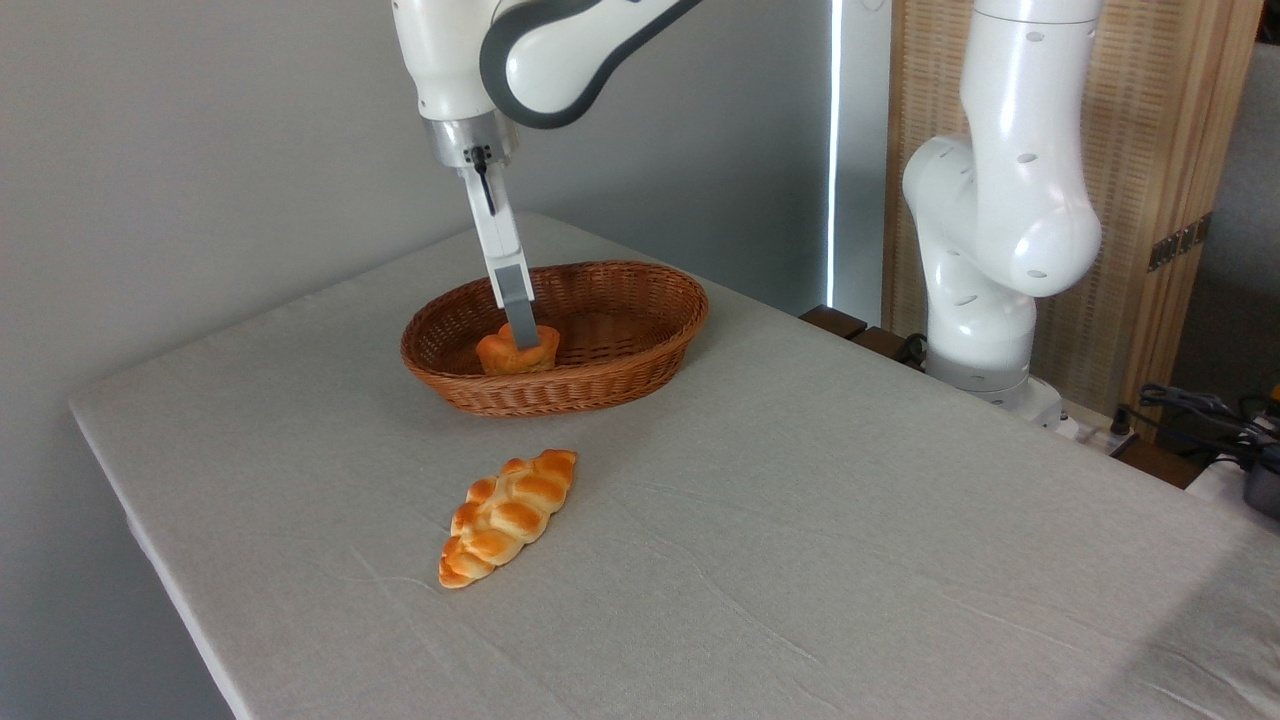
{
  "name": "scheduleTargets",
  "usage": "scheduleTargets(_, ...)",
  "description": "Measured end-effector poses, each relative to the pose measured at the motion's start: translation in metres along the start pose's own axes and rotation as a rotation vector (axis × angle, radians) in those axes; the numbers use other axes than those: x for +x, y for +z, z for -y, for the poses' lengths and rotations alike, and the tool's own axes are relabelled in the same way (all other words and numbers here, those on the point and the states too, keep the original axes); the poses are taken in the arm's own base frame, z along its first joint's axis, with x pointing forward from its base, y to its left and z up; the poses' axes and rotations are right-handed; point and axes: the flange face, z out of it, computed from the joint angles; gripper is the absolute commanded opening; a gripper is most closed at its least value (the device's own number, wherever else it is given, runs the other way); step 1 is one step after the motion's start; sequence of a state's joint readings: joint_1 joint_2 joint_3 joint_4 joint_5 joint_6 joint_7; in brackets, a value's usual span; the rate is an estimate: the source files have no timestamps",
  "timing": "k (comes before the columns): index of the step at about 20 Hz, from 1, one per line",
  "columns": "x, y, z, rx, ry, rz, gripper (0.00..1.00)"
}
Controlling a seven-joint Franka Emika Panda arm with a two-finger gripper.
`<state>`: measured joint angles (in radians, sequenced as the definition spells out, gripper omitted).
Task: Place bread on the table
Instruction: 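Close the gripper on the round orange bun in the basket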
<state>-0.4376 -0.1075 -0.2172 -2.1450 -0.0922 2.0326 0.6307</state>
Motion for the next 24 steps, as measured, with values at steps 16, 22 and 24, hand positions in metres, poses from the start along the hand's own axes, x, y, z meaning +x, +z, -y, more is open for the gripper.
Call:
scheduleTargets(16, -0.007, 0.02, 0.009, 0.032, 0.054, -0.037, 0.63)
scheduleTargets(22, -0.011, 0.028, 0.008, 0.023, 0.076, -0.023, 0.54)
scheduleTargets(24, -0.011, 0.028, 0.008, 0.023, 0.079, -0.022, 0.53)
